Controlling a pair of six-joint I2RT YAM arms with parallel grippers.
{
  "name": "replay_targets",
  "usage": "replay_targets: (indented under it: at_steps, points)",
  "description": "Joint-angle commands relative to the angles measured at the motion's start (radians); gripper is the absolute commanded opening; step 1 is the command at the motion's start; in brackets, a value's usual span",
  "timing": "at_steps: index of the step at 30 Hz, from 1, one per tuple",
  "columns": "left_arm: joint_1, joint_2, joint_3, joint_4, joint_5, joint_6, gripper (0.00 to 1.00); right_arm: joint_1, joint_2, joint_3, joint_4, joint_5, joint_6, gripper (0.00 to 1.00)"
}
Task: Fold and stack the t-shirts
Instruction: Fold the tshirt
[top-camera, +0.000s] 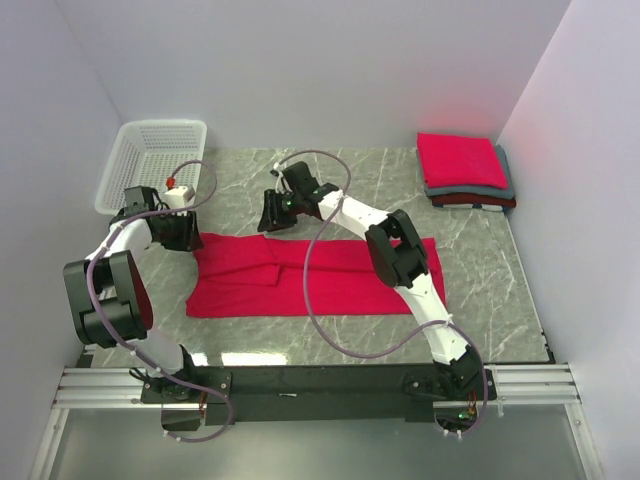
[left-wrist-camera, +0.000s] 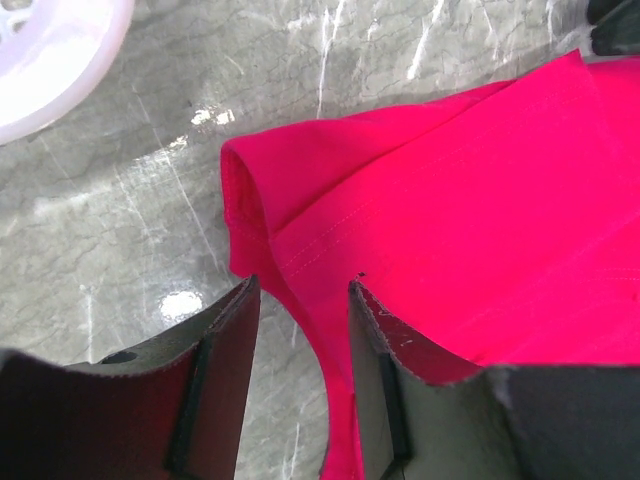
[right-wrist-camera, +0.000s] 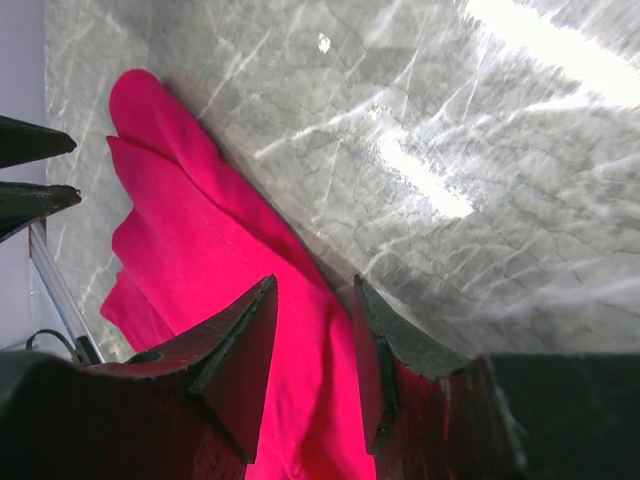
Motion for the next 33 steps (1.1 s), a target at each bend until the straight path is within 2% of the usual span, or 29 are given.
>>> replay_targets:
  at_steps: [1, 9, 33]
  points:
    - [0.0, 0.015, 0.012, 0.022, 0.032, -0.009, 0.46, 0.022, 0.021, 0.044, 0.045, -0.024, 0.016, 0.43]
    - [0.0, 0.015, 0.007, 0.022, 0.041, -0.003, 0.47, 0.036, 0.042, 0.052, 0.045, -0.038, 0.013, 0.4]
    - [0.0, 0.081, 0.03, 0.028, 0.044, -0.012, 0.47, 0.042, -0.036, 0.027, 0.015, -0.026, -0.022, 0.4]
